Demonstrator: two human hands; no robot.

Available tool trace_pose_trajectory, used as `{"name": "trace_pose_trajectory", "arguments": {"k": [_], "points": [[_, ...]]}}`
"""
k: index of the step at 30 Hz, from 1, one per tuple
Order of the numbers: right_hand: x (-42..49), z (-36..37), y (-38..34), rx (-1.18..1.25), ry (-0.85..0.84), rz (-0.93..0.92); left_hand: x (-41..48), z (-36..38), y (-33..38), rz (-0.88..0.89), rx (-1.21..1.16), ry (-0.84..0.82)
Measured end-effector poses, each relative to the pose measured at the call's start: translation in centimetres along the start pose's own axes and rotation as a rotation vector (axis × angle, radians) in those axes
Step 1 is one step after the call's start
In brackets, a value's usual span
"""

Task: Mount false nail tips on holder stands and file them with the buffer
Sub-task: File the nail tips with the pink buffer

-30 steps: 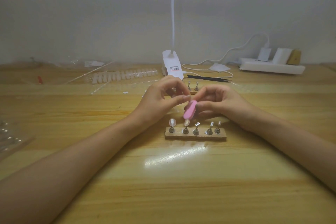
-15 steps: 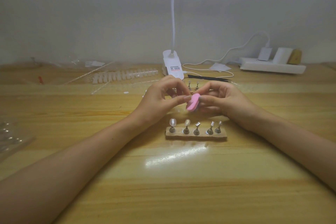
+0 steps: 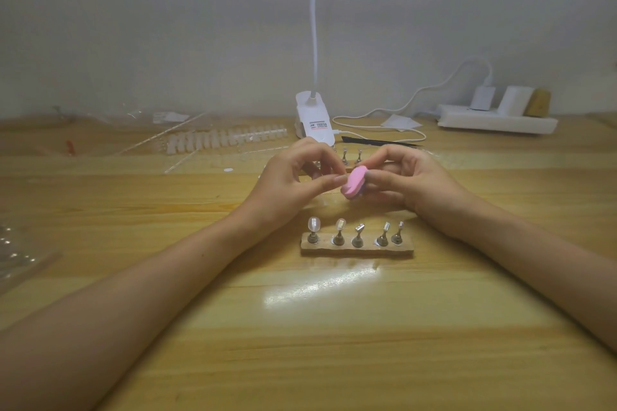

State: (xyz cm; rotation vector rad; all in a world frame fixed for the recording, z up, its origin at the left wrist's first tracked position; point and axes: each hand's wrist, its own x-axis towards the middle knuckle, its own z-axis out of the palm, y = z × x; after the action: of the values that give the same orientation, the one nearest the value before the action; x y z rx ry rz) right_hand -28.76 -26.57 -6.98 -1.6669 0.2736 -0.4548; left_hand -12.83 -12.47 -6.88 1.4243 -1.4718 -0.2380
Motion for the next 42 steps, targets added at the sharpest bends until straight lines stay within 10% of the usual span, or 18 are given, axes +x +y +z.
{"name": "trace_pose_trajectory", "arguments": {"k": [12, 19, 33, 42], "points": [[-0.2, -0.9, 0.2, 0.123, 0.18, -0.089, -0.3, 0.1, 0.4, -0.088, -0.024, -0.018], [-1.5, -1.2, -0.7, -0.745, 0.175, -0.387, -0.3, 0.1, 0.7, -0.107, -0.095, -0.04], [-2.4, 1.5, -2.7, -0.775, 0.148, -0.685, -0.4, -0.2, 2.2, -0.239, -0.325, -0.162], [-2.7, 0.6, -3.5, -0.572, 0.258, -0.53, -0.5, -2.3, 5.0, -0.09, 0.071, -0.491]]}}
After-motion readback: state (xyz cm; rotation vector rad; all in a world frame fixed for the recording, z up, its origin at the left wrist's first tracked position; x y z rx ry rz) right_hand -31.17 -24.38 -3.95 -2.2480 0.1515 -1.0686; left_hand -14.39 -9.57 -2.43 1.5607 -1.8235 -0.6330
